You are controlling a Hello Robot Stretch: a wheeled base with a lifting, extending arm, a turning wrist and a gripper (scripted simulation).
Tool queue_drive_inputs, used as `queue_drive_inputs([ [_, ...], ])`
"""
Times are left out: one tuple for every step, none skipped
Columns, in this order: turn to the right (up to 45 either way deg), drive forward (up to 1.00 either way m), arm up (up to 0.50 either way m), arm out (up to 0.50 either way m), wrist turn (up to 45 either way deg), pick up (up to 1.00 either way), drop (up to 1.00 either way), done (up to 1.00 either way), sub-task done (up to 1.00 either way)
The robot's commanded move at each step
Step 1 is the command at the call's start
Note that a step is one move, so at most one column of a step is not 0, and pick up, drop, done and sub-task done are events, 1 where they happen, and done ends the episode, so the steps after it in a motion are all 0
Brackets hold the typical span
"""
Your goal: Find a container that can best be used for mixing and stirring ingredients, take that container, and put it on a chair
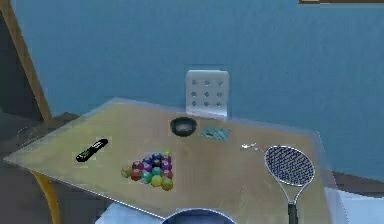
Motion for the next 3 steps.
queue_drive_inputs([
  [-45.0,0.00,0.00,0.00,0.0,0.00,0.00,0.00,0.00],
  [-45.0,0.00,0.00,0.00,0.0,0.00,0.00,0.00,0.00],
  [-42.0,0.00,0.00,0.00,0.0,0.00,0.00,0.00,0.00],
])
